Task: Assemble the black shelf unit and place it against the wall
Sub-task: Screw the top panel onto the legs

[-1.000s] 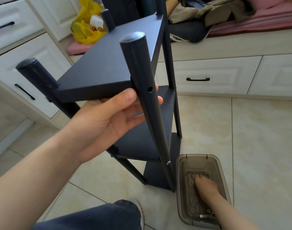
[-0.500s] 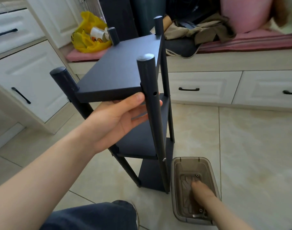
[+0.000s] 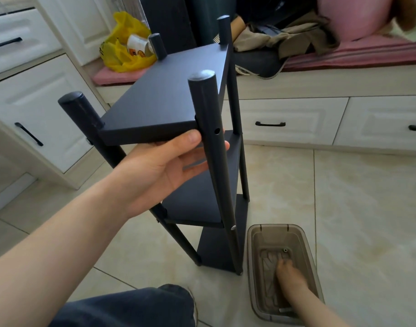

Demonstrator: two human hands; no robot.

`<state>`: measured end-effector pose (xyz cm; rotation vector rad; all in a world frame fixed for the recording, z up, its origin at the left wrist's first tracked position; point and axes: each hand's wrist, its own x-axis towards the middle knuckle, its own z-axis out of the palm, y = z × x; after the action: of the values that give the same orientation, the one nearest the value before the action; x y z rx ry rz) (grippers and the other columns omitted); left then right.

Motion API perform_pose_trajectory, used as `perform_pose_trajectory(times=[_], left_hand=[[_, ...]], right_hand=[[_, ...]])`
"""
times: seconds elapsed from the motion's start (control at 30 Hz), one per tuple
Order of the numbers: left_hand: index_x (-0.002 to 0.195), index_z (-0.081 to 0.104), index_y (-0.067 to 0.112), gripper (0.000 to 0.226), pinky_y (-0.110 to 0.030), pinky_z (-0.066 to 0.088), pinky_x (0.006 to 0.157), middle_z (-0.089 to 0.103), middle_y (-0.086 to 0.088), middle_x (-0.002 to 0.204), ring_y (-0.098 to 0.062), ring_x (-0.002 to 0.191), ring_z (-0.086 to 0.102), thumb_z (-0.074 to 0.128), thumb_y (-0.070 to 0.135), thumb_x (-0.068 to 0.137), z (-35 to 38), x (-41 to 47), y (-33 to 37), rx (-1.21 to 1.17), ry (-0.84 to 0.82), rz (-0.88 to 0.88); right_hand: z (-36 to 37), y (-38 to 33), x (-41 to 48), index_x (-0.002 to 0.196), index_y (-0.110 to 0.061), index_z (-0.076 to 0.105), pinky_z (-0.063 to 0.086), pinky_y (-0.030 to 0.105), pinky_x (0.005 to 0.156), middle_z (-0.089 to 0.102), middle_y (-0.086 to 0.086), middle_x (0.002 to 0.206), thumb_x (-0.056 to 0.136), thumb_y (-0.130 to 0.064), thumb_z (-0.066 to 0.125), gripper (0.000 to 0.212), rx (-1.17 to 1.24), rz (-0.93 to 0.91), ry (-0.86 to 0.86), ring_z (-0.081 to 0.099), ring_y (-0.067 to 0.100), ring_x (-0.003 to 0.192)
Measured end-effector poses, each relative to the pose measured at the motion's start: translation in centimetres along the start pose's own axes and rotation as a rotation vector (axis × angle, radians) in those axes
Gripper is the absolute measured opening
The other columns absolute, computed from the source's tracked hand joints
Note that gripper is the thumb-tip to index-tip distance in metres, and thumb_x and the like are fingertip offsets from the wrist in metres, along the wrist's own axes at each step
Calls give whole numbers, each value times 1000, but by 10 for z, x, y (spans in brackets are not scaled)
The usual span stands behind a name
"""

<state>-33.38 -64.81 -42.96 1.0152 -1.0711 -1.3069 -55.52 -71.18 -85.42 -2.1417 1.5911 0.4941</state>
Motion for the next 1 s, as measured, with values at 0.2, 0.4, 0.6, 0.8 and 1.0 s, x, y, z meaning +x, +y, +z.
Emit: perform_pose_trajectory(times=[0.2, 0.4, 0.6, 0.8, 1.0], left_hand=[[112, 74, 15, 41, -39, 56, 93, 71, -9, 121, -35, 121, 64, 82, 28, 74, -2, 2, -1, 8, -18, 4], [110, 76, 15, 37, -40, 56, 93, 72, -10, 119, -35, 121, 64, 80, 26, 75, -1, 2, -1, 3, -25, -3], [109, 76, 15, 25, -41, 56, 95, 73, -10, 117, -34, 119, 65, 68, 17, 85, 4, -2, 3, -16, -14, -20], [118, 68, 9, 34, -41, 56, 96, 74, -10, 112, -33, 115, 68, 64, 14, 85, 12, -7, 5, -52, 29, -25], [122, 65, 4, 38, -41, 55, 99, 72, -11, 110, -36, 118, 65, 65, 13, 85, 17, -11, 2, -139, 81, -20]], right_hand=[[-2, -5, -3, 145, -5, 40, 53, 35, 95, 44, 14, 146, 103, -1, 33, 42, -47, -16, -29, 61, 25, 118], [-30, -14, -15, 134, -8, 54, 50, 32, 96, 58, 10, 135, 103, -2, 32, 38, -70, -81, -72, 61, 23, 119], [-121, -41, -35, 126, -10, 58, 51, 30, 94, 62, 8, 127, 98, -6, 49, 30, -83, -225, -23, 61, 24, 114], [-227, -60, -78, 120, -4, 57, 48, 30, 79, 59, 12, 113, 98, -6, 49, 24, -146, -323, 44, 60, 26, 99], [-295, -56, -146, 83, -15, 63, 59, 27, 69, 71, 2, 81, 88, -12, 68, 7, 250, -447, 118, 68, 13, 73]])
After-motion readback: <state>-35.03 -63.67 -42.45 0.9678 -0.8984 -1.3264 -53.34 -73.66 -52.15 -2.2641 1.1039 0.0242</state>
